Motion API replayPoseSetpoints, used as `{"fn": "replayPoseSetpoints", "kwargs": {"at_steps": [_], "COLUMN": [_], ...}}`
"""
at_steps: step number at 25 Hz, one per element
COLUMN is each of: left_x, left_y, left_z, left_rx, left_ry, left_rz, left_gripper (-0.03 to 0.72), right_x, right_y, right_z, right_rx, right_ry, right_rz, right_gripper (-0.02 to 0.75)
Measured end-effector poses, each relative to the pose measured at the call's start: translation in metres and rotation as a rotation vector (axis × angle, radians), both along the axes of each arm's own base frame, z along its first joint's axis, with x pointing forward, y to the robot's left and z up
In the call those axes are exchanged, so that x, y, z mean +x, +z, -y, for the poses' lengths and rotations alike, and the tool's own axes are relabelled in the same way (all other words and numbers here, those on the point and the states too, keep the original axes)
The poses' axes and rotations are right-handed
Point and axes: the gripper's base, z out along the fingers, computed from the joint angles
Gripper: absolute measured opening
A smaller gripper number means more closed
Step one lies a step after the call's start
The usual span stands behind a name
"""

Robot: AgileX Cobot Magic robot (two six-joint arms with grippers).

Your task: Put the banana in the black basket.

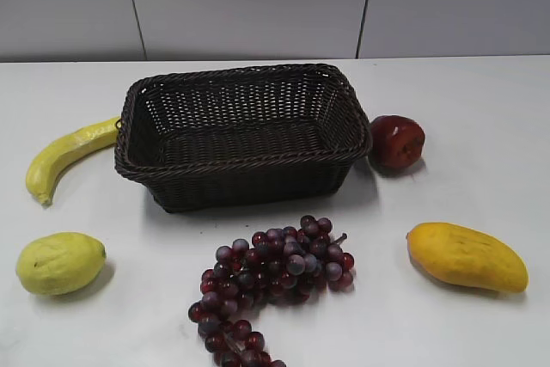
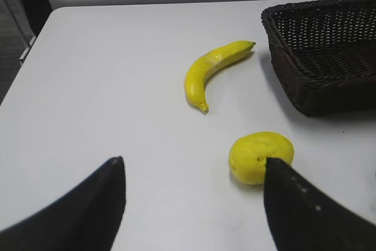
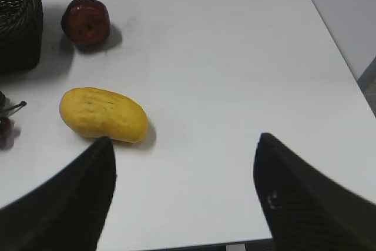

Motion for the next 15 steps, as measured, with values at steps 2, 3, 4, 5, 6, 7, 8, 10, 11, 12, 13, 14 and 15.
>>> {"fn": "replayPoseSetpoints", "kwargs": {"at_steps": [2,3,4,5,6,7,8,10,11,12,13,14,15], "left_x": [0.007,0.013,0.020,0.026,0.035,0.045,0.054,0.076,0.087,0.096,0.108,0.118,0.129], "left_y": [0.007,0.011,0.015,0.019,0.021,0.023,0.023,0.021,0.018,0.016,0.012,0.008,0.004], "left_z": [0.000,-0.001,-0.001,-0.001,-0.001,-0.001,-0.001,-0.001,-0.001,-0.001,-0.001,-0.001,0.000], "left_rx": [-0.001,-0.001,-0.001,-0.003,-0.004,-0.005,-0.006,-0.007,-0.009,-0.012,-0.019,-0.026,-0.033], "left_ry": [0.004,0.008,0.011,0.014,0.017,0.019,0.022,0.026,0.027,0.028,0.030,0.031,0.032], "left_rz": [0.020,0.032,0.037,0.049,0.049,0.040,0.026,-0.027,-0.063,-0.085,-0.118,-0.153,-0.193], "left_gripper": [0.540,0.540,0.540,0.547,0.555,0.571,0.590,0.623,0.635,0.641,0.645,0.648,0.650], "right_x": [0.000,0.000,0.000,0.000,0.000,0.000,0.000,0.000,0.000,0.000,0.000,0.000,0.000], "right_y": [0.000,0.000,0.000,0.000,0.000,0.000,0.000,0.000,0.000,0.000,0.000,0.000,0.000], "right_z": [0.000,0.000,0.000,0.000,0.000,0.000,0.000,0.000,0.000,0.000,0.000,0.000,0.000], "right_rx": [0.000,0.000,0.000,0.000,0.000,0.000,0.000,0.000,0.000,0.000,0.000,0.000,0.000], "right_ry": [0.000,0.000,0.000,0.000,0.000,0.000,0.000,0.000,0.000,0.000,0.000,0.000,0.000], "right_rz": [0.000,0.000,0.000,0.000,0.000,0.000,0.000,0.000,0.000,0.000,0.000,0.000,0.000], "right_gripper": [0.583,0.583,0.583,0.583,0.583,0.583,0.583,0.583,0.583,0.583,0.583,0.583,0.583]}}
